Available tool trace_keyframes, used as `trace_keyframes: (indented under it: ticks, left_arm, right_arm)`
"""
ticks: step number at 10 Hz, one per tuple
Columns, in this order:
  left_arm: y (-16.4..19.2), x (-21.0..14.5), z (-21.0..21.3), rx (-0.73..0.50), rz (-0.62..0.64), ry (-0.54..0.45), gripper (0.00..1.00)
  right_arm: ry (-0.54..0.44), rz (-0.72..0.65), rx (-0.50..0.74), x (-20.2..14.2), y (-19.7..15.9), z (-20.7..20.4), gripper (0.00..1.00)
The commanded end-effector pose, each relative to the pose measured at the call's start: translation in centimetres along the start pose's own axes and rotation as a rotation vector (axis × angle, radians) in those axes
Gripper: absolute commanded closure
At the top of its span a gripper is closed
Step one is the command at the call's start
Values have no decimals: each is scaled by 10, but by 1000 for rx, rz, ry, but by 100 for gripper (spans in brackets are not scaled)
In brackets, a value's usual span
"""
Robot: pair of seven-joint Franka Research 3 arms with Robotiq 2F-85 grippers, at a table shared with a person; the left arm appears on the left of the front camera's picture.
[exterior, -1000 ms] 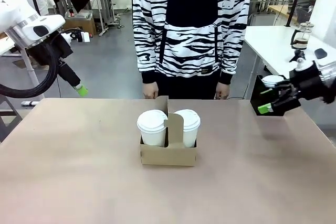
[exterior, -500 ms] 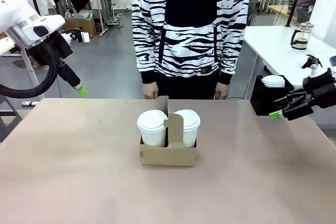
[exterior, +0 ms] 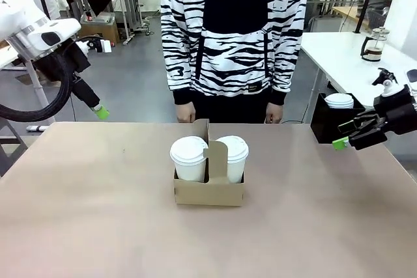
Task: Pour a drink into a cup and package it in a carrier.
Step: Insert the held 600 ml Paper Cup into the Cup Carrier.
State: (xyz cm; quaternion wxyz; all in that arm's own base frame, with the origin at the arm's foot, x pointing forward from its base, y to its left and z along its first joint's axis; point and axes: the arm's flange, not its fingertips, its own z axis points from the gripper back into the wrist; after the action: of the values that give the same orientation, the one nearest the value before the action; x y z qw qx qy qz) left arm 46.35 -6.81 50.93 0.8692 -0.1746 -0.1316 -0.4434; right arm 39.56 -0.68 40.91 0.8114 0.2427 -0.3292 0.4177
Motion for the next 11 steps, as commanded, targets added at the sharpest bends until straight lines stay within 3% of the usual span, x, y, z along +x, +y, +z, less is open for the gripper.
trace_keyframes:
  ticks: [1,11]
  left_arm:
    - [0,-1,3,4,4,17,0]
    - [0,-1,3,4,4,17,0]
  right_arm:
    - [-3,-1,9,0,1,2,0]
    - [-3,-1,9,0,1,2,0]
